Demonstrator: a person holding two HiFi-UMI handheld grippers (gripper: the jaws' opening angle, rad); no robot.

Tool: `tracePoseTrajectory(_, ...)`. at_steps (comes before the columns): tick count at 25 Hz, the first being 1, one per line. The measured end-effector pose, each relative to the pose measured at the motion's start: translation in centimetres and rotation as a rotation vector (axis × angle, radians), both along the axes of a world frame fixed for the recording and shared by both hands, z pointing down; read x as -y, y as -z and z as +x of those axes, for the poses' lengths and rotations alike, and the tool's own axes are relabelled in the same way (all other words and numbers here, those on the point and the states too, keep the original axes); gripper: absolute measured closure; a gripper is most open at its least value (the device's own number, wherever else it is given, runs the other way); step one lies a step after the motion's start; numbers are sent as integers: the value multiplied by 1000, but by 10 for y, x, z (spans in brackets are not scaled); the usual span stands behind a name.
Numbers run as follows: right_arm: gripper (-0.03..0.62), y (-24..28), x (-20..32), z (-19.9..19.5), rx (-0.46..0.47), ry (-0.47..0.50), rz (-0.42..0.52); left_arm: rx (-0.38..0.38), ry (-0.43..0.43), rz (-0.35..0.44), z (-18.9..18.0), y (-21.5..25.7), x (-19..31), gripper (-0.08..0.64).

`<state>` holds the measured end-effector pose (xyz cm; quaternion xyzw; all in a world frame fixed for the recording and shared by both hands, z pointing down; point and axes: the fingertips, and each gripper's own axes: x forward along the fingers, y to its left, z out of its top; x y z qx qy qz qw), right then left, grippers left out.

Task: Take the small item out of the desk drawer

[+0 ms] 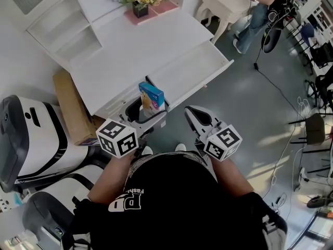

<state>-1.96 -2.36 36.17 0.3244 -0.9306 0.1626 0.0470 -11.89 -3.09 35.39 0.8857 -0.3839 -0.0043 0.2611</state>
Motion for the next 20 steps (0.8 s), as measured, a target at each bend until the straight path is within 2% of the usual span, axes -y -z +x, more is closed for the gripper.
tracePoseTrajectory(20,586,0,-10,5,-17,9,5,10,-2,1,3,-1,-9,143)
